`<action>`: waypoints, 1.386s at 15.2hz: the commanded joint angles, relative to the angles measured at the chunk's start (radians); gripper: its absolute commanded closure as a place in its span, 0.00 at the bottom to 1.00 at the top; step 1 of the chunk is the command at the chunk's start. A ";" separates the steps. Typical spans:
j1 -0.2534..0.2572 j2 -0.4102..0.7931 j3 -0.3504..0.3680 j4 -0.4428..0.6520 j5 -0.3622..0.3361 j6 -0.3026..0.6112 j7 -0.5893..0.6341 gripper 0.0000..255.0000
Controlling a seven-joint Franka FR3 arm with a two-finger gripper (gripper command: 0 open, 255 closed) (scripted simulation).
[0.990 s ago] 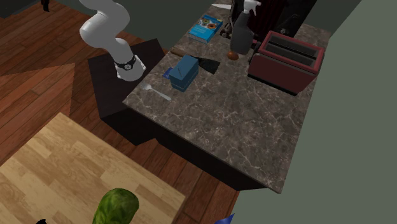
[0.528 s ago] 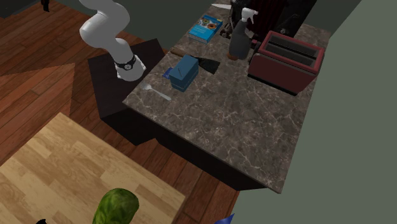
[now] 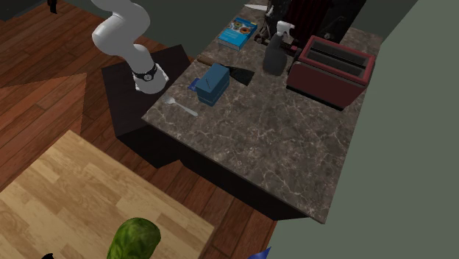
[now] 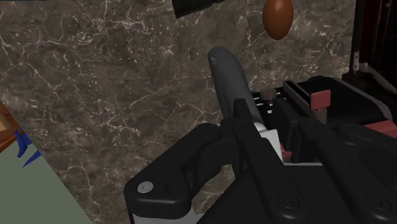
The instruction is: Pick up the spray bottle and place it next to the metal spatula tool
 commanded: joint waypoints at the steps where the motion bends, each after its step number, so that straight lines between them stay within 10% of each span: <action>1: -0.001 0.002 -0.001 -0.025 -0.001 0.028 0.000 1.00; 21: 0.004 0.049 -0.006 -0.171 -0.031 0.215 0.018 1.00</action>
